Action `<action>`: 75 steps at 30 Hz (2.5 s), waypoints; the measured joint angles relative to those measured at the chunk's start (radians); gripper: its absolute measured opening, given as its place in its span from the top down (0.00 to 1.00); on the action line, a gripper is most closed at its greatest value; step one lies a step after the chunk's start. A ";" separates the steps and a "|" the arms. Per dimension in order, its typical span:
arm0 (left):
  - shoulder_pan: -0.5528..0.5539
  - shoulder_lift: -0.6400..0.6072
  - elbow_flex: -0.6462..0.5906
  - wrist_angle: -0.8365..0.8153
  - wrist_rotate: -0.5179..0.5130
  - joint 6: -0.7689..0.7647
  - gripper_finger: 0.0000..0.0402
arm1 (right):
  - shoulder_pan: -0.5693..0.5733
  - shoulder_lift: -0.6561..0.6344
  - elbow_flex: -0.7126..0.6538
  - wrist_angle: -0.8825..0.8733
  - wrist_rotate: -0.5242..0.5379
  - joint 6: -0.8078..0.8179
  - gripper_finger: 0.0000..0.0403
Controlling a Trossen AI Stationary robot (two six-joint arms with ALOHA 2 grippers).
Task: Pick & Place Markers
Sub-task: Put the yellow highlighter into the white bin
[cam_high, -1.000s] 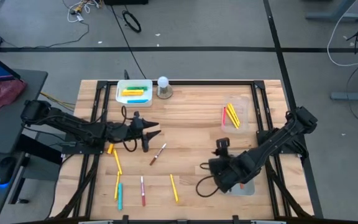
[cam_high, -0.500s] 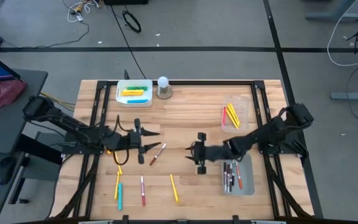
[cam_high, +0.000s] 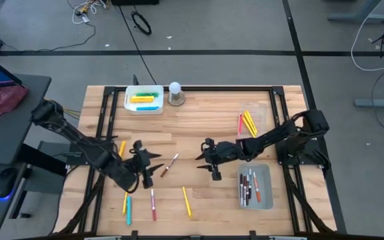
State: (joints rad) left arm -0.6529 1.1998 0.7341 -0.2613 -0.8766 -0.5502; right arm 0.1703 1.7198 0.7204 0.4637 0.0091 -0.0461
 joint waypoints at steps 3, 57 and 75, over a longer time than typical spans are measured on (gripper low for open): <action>-0.027 0.033 0.000 -0.161 0.055 -0.275 0.56 | 0.000 0.017 0.000 0.033 0.000 0.001 0.56; 0.651 0.079 -0.137 -0.794 0.678 -0.950 0.52 | 0.001 0.035 -0.023 0.137 0.009 0.037 0.55; 0.900 0.176 -0.137 -0.752 0.733 -0.601 0.58 | 0.001 0.035 -0.023 0.143 0.009 0.052 0.55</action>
State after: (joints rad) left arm 0.2475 1.3762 0.5968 -1.0134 -0.1436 -1.1511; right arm 0.1715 1.7550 0.6975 0.6064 0.0181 0.0061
